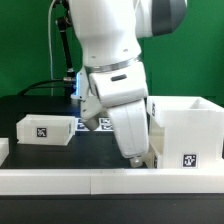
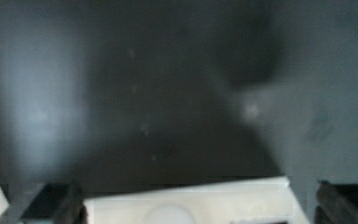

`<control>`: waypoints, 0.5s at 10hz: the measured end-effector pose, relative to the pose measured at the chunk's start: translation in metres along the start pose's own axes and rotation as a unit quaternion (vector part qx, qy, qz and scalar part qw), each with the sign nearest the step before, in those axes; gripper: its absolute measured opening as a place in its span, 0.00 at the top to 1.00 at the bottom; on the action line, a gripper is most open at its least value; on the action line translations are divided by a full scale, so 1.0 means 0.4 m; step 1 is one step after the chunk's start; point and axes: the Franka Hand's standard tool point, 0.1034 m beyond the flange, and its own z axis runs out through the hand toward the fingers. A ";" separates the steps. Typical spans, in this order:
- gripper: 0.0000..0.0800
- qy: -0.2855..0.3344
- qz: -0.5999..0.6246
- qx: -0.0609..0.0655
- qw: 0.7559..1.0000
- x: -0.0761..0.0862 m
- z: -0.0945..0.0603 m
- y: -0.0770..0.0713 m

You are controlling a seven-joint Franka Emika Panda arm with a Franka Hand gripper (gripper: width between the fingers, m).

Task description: Assemble drawer

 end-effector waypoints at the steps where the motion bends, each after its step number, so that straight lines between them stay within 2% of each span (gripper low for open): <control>1: 0.19 -0.004 0.007 -0.003 1.000 -0.032 -0.013 0.002; 2: 0.19 -0.008 0.018 -0.009 1.000 -0.059 -0.025 -0.002; 3: 0.19 -0.016 0.036 -0.017 0.999 -0.101 -0.045 -0.021; 5: 0.19 -0.027 0.057 -0.029 0.998 -0.149 -0.075 -0.084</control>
Offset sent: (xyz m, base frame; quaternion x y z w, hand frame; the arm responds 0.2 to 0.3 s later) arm -0.0416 -0.0563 0.0170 -0.0303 -0.0364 0.0927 0.9946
